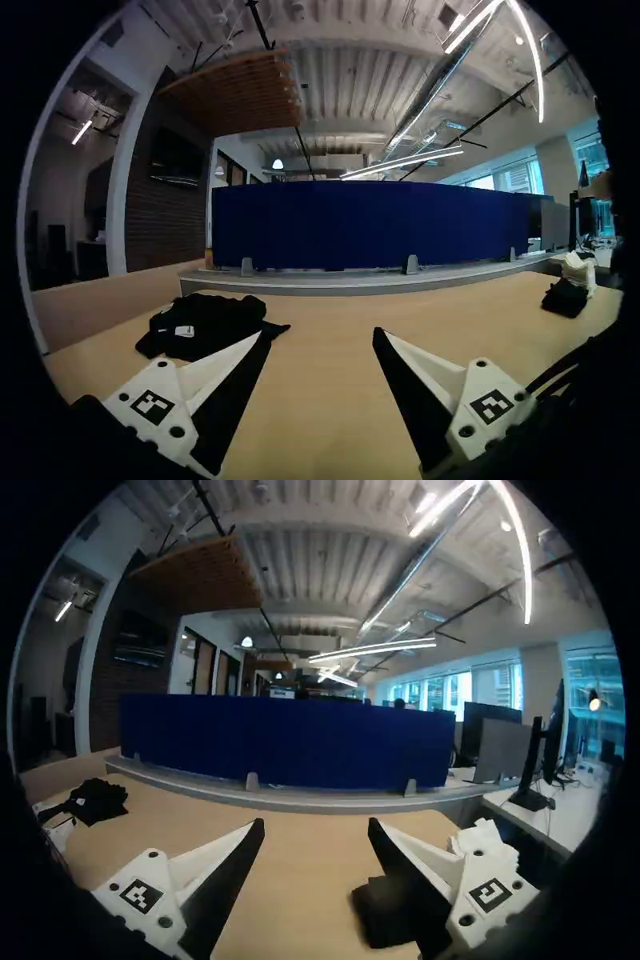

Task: Fold towel

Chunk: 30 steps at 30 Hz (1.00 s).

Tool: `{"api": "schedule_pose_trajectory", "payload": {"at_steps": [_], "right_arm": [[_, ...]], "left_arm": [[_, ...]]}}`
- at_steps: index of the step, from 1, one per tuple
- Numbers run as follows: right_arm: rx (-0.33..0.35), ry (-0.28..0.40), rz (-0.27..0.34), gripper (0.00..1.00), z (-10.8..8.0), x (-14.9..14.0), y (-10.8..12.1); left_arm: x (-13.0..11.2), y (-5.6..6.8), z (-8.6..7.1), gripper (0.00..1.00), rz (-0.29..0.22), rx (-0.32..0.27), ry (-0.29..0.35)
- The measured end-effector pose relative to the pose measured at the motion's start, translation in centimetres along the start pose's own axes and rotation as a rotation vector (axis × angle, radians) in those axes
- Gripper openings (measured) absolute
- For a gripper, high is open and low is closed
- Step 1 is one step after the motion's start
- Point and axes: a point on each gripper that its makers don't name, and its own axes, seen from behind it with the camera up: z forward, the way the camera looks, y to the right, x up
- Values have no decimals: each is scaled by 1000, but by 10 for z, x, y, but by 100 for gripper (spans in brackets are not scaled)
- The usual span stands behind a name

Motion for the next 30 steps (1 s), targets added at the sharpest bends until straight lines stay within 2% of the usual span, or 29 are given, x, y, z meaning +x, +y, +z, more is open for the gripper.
{"api": "schedule_pose_trajectory", "payload": {"at_steps": [5,9,18,30], "right_arm": [[-1,48,10,100,-1,14,11],[1,56,21,100,-3,8,20],[-2,46,80,100,-6,-39,36],[-9,48,106,100,1,-96,48]], "left_arm": [[0,0,-1,94,0,0,0],[1,0,-1,94,0,0,0],[1,0,-2,94,0,0,0],[2,0,-3,94,0,0,0]]}}
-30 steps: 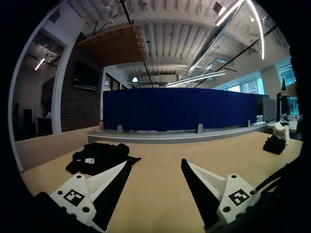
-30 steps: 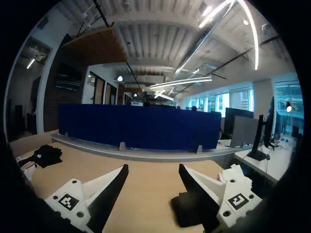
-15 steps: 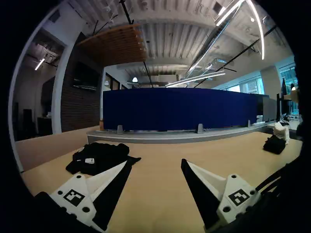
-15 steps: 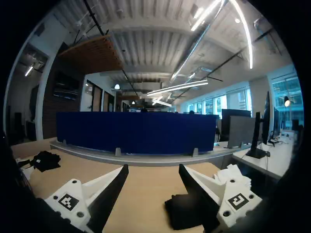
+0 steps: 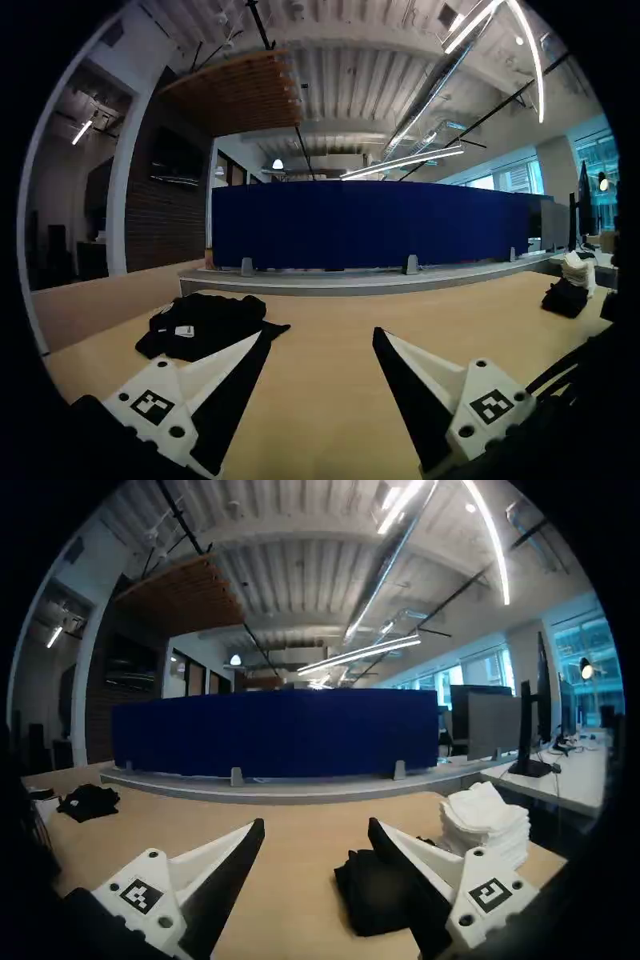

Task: Fold towel

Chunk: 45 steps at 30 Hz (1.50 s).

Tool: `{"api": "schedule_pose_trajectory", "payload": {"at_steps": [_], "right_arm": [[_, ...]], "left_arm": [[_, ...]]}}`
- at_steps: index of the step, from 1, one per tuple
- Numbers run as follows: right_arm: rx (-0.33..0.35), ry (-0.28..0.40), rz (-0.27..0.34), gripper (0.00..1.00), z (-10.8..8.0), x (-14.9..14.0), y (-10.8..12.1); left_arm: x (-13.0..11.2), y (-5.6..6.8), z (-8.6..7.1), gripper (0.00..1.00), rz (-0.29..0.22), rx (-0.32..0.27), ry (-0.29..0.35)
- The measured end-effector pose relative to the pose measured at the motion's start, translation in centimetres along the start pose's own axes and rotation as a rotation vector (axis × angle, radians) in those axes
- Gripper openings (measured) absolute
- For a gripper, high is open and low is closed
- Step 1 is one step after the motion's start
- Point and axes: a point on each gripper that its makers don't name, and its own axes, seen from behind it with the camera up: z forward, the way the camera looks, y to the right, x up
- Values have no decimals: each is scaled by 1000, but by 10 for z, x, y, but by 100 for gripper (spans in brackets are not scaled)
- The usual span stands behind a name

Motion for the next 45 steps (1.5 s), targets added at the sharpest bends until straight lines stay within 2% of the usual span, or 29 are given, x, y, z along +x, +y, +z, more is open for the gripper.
{"api": "schedule_pose_trajectory", "payload": {"at_steps": [9,17,26,45], "right_arm": [[-2,-30,2,100,5,-37,0],[17,-29,-27,100,4,-48,-16],[22,-30,-37,100,5,-61,-17],[28,-3,-37,100,-3,-58,-23]], "left_arm": [[0,0,0,94,0,0,0],[-1,1,0,94,0,0,0],[0,1,0,94,0,0,0],[-1,0,1,94,0,0,0]]}}
